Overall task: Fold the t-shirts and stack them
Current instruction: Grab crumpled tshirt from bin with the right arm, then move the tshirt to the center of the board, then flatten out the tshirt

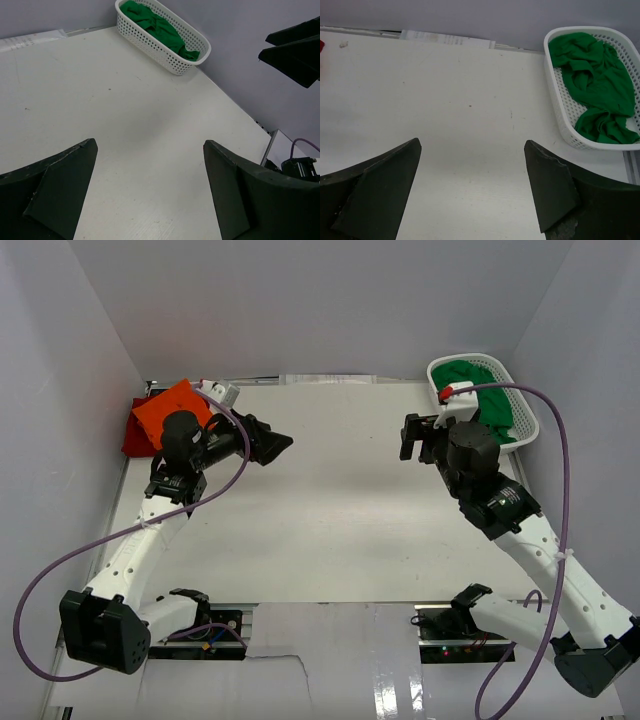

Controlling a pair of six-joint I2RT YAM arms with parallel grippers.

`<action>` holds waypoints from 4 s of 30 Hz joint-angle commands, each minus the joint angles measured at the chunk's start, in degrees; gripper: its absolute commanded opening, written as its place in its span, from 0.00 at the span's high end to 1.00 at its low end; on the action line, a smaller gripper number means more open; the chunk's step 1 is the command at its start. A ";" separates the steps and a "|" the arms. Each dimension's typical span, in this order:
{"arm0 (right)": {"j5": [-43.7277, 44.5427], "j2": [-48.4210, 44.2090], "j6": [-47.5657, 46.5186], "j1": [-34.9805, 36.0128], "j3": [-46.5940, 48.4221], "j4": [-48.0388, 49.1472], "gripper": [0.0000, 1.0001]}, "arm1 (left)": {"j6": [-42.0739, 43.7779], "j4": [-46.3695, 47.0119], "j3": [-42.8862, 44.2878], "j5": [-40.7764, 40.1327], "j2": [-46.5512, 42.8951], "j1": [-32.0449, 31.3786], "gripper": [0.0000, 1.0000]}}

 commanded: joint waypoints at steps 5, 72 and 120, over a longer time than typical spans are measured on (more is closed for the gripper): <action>8.07 15.35 3.34 -6.45 11.65 -12.14 0.10 | 1.09 -2.87 -0.31 -4.20 -0.99 0.33 0.02; -59.83 20.43 9.16 -26.97 10.70 -18.24 0.72 | 2.15 -12.00 -0.05 -21.41 -0.99 0.33 0.02; -17.28 52.58 -8.50 14.87 25.11 -14.03 0.22 | -12.09 -27.31 9.01 -33.66 13.78 19.30 0.02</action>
